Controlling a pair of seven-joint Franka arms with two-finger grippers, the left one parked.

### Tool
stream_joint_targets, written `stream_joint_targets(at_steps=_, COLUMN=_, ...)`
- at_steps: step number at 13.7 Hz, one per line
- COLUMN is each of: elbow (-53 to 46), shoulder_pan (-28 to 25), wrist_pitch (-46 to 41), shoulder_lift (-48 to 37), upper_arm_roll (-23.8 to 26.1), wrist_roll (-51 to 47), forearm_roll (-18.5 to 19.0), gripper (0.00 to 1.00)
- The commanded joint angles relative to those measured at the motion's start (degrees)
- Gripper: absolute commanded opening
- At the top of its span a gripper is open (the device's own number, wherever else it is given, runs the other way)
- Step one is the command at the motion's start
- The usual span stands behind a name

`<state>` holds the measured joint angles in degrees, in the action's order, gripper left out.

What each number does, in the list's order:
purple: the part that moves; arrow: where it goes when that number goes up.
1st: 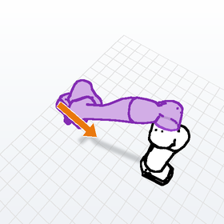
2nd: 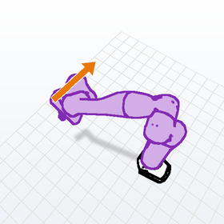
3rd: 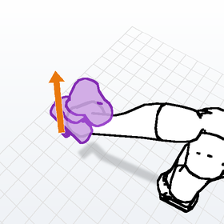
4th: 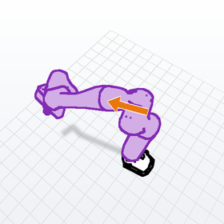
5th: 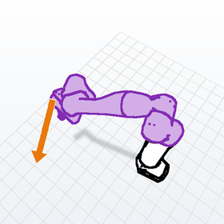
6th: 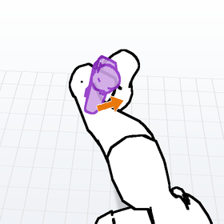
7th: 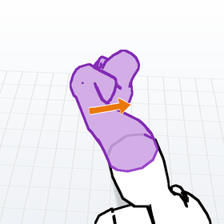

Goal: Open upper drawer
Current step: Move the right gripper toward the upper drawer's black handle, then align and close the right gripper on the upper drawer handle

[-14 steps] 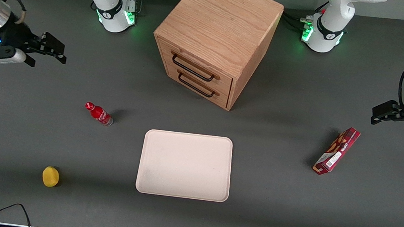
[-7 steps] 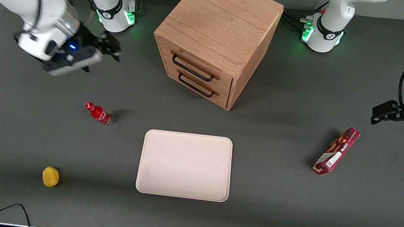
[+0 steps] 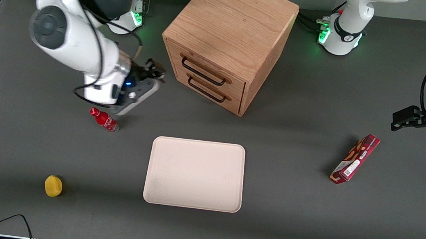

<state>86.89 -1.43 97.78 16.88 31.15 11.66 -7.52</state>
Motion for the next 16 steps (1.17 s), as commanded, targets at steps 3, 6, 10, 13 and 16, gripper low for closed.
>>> stream_joint_targets(at_steps=3, elbow=-2.3, shoulder_pan=-6.2, wrist_pitch=-0.6, shoulder_lift=3.0, upper_arm_roll=-0.3, wrist_roll=10.1, forearm_roll=-0.2, gripper=1.00)
stream_joint_targets(at_steps=6, elbow=-2.6, shoulder_pan=-6.6, wrist_pitch=-0.6, shoulder_lift=5.7, upper_arm_roll=-0.3, wrist_roll=10.8, forearm_roll=0.0, gripper=1.00)
stream_joint_targets(at_steps=10, elbow=-2.6, shoulder_pan=-8.9, wrist_pitch=0.9, shoulder_lift=7.6, upper_arm_roll=-0.5, wrist_roll=10.4, forearm_roll=0.5, gripper=1.00)
stream_joint_targets(at_steps=13, elbow=-2.5, shoulder_pan=-9.3, wrist_pitch=1.2, shoulder_lift=8.8, upper_arm_roll=-0.6, wrist_roll=10.2, forearm_roll=0.5, gripper=1.00)
stream_joint_targets(at_steps=16, elbow=-2.5, shoulder_pan=-9.6, wrist_pitch=1.3, shoulder_lift=9.6, upper_arm_roll=-0.6, wrist_roll=10.2, forearm_roll=0.5, gripper=1.00)
